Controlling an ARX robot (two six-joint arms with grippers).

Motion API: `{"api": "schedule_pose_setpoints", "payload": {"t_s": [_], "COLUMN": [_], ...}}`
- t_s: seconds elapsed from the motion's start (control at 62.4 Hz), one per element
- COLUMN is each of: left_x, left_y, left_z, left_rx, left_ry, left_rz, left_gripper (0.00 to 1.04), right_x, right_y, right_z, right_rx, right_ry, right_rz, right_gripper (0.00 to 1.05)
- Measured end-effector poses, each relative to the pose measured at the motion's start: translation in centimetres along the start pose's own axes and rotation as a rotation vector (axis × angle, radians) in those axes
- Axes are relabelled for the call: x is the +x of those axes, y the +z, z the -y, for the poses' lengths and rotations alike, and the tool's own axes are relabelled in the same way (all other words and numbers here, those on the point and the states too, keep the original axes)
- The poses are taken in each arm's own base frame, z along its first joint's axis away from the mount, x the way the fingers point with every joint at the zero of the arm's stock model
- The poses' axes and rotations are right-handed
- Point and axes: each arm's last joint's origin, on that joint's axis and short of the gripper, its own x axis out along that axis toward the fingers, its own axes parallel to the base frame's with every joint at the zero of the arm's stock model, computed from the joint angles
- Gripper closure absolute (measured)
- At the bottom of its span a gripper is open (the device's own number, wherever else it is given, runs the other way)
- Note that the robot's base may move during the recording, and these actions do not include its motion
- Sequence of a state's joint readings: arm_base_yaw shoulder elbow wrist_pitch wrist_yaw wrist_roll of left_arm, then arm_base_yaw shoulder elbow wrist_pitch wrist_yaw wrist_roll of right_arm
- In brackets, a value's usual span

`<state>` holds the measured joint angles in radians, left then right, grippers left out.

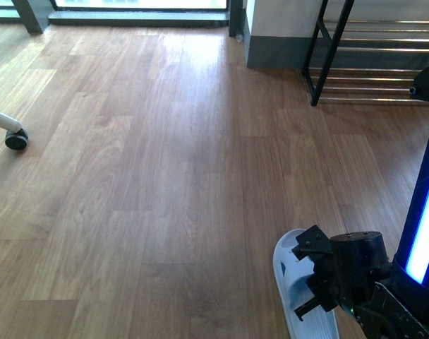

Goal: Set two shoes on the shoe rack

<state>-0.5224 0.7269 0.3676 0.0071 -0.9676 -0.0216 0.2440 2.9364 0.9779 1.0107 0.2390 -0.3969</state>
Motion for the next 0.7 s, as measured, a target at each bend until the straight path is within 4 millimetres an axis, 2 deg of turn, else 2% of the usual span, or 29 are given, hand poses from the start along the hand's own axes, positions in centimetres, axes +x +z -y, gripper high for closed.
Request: {"api": "schedule_pose_setpoints", "payload": {"t_s": [0.08, 0.272, 0.433, 0.497, 0.545, 0.625, 0.641, 0.705], "left_x": [0.0, 0.0, 0.0, 0.0, 0.0, 0.0, 0.0, 0.0], "left_y": [0.0, 0.0, 0.0, 0.0, 0.0, 0.0, 0.0, 0.0], "left_z": [0.0, 0.0, 0.0, 0.0, 0.0, 0.0, 0.0, 0.0], "left_rx": [0.0, 0.0, 0.0, 0.0, 0.0, 0.0, 0.0, 0.0], "left_ry": [0.0, 0.0, 0.0, 0.0, 0.0, 0.001, 0.0, 0.0], "left_rz": [0.0, 0.0, 0.0, 0.0, 0.0, 0.0, 0.0, 0.0], "left_gripper": [1.03, 1.03, 1.03, 1.03, 1.03, 1.03, 1.03, 1.03], "right_x": [0.0, 0.0, 0.0, -0.5, -1.8, -4.8, -5.7, -8.5], "right_y": [0.0, 0.2, 0.2, 0.1, 0.6, 2.8, 3.7, 6.0], "right_z": [0.0, 0.1, 0.1, 1.6, 3.4, 7.5, 8.8, 11.8], "right_rx": [0.002, 0.028, 0.051, 0.048, 0.044, 0.048, 0.062, 0.074], "right_ry": [-0.005, -0.011, -0.028, 0.034, 0.065, 0.004, -0.022, -0.07], "right_rz": [0.002, 0.037, 0.134, 0.118, 0.115, 0.161, 0.187, 0.266], "right_gripper": [1.04, 1.03, 1.03, 1.03, 1.03, 1.03, 1.03, 1.03]}}
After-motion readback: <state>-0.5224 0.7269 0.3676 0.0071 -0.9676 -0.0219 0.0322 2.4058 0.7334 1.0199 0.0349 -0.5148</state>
